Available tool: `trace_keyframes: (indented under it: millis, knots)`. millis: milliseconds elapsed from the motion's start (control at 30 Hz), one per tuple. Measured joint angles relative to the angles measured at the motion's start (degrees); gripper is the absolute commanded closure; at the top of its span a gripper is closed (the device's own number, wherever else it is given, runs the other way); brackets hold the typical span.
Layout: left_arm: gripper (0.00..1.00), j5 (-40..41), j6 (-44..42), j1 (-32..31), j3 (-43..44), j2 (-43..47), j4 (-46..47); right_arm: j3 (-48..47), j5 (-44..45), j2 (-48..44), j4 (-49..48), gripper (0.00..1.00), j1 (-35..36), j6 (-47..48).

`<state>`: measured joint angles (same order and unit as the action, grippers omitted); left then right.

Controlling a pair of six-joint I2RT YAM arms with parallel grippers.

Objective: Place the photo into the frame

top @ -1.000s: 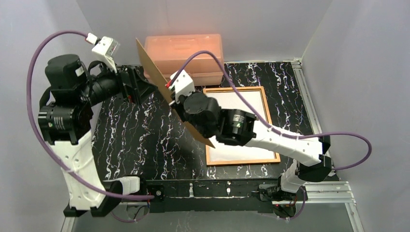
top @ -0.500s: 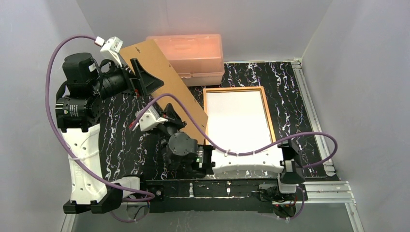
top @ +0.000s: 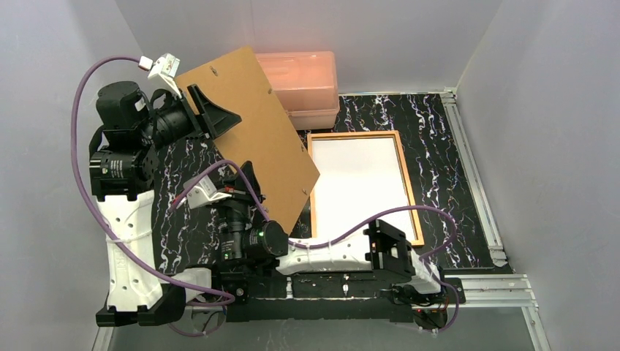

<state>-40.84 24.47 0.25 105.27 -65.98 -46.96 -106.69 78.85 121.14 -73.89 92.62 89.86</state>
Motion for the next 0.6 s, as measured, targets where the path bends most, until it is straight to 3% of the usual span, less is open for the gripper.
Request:
trace_keyframes:
  millis: [233,367,400,600]
  knots:
    - [1.0,1.1,-0.9,0.2,-1.2,-1.5,-1.2,-4.6,1.7,3.1,-2.5,0.99,-0.4,6.5]
    - [1.0,3.4,0.6,0.2,-1.6,-1.7,-2.1,-5.1,1.6,4.4,-1.1,0.99,-0.9,8.3]
    - [1.0,4.2,0.7,0.2,-1.8,-1.8,-2.5,-5.2,1.6,4.7,-1.1,0.94,-0.9,8.2]
    - [1.0,3.5,1.6,0.1,-3.3,-2.5,-2.2,-5.3,0.1,5.0,1.2,0.35,-0.9,5.1]
